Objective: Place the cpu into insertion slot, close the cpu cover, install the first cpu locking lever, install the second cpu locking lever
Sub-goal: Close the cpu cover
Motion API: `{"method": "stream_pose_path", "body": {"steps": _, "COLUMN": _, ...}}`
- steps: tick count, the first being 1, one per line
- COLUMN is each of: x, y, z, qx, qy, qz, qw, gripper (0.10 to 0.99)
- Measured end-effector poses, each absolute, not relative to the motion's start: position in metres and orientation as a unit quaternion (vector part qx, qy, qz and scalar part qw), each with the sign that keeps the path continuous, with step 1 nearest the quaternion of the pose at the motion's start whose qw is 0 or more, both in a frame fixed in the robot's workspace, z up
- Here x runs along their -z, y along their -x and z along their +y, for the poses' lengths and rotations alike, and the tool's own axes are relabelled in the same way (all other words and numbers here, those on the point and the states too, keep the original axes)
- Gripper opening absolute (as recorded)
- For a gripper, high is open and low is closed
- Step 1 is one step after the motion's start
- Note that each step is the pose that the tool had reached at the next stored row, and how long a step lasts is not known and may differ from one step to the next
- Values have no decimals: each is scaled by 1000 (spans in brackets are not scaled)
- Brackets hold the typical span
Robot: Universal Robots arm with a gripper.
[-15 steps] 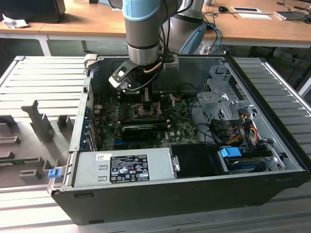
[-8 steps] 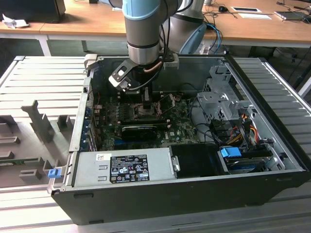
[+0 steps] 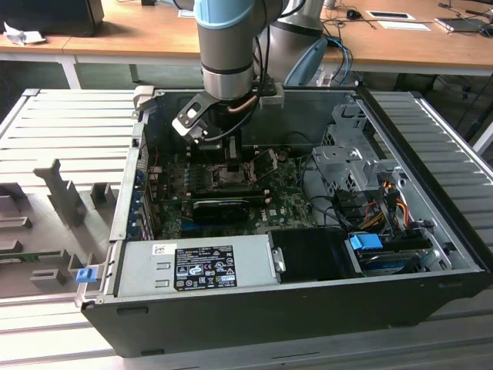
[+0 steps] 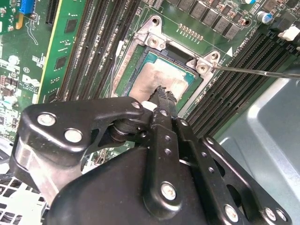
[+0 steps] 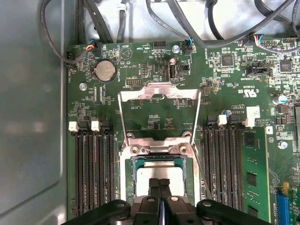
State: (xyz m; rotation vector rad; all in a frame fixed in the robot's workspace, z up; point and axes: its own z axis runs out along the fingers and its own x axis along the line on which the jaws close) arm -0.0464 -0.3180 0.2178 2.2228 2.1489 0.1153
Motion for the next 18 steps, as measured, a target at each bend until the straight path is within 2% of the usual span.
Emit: {"method": "stream_pose_path", "body": {"steps": 18, "x": -225, "y": 46, "z": -318, "qx": -37, "qy": -718, "qz": 694, "qw": 24, "gripper": 106}}
